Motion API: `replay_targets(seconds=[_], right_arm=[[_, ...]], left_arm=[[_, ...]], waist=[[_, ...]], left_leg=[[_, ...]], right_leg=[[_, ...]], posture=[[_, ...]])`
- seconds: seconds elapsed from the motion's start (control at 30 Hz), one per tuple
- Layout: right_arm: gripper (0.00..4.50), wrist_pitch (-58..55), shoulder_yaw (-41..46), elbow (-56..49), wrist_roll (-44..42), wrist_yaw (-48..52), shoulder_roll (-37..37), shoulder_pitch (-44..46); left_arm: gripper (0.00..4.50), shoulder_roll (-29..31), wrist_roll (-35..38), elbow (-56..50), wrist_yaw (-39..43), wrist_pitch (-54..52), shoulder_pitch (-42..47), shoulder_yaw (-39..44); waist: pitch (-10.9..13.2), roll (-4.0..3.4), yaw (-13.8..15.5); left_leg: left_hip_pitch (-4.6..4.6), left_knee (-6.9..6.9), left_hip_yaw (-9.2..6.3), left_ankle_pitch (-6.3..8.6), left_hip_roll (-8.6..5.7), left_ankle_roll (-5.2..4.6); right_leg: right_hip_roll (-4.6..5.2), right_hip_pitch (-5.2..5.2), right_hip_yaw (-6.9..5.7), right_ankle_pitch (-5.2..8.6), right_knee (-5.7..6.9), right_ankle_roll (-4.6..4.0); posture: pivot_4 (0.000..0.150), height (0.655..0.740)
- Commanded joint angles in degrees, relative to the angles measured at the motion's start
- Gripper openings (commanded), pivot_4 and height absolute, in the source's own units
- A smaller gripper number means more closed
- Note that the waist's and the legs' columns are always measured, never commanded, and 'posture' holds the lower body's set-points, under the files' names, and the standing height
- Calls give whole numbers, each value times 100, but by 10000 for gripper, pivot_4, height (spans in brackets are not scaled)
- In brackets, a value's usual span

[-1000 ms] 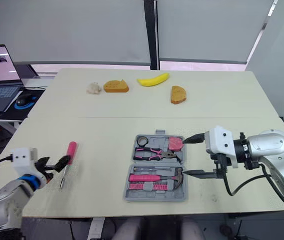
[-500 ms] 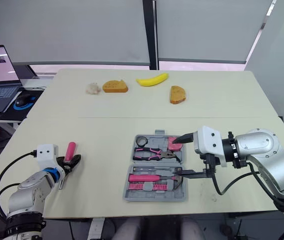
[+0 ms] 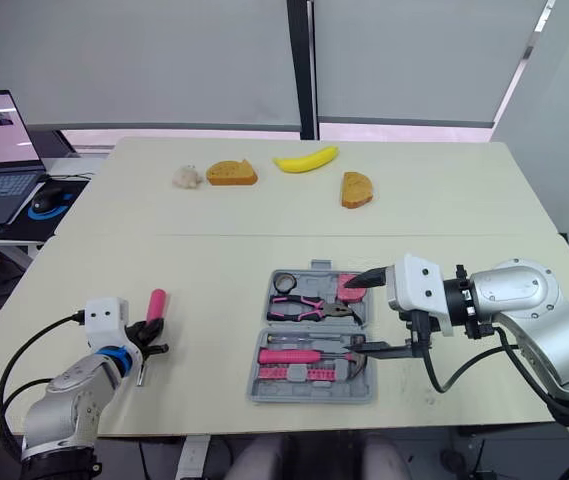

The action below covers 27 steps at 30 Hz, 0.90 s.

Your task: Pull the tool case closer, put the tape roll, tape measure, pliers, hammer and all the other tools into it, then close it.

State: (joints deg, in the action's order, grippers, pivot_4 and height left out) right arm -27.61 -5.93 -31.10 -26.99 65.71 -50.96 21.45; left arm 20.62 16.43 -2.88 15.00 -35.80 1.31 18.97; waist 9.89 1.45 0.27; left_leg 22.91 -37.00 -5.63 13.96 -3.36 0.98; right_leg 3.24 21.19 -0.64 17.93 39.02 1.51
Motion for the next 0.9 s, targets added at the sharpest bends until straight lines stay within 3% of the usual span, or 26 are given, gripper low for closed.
replay_targets(seconds=[0.03,0.33,0.9], right_arm=[[45000,152,20,-45,43,-12,38,21],[45000,138,10,-30,72,111,0,-61],[45000,11,103,-177,23,165,-144,-223]], left_arm=[[6043,-273,87,-1205,-275,-509,-128,-425],[6043,-1054,-264,-2004,-1235,-1107,-130,-928],[6043,-1097,-537,-1200,-1146,-954,-39,-1298]], waist=[[1,1,4],[1,3,0],[1,2,36]], left_leg=[[0,0,0,0,0,0],[-1,1,4,0,3,0],[-3,0,3,0,1,0]], right_leg=[[0,0,0,0,0,0],[-7,-1,0,0,2,1],[-7,-5,-2,0,2,1]], posture=[[1500,7400],[1500,7400],[1500,7400]])
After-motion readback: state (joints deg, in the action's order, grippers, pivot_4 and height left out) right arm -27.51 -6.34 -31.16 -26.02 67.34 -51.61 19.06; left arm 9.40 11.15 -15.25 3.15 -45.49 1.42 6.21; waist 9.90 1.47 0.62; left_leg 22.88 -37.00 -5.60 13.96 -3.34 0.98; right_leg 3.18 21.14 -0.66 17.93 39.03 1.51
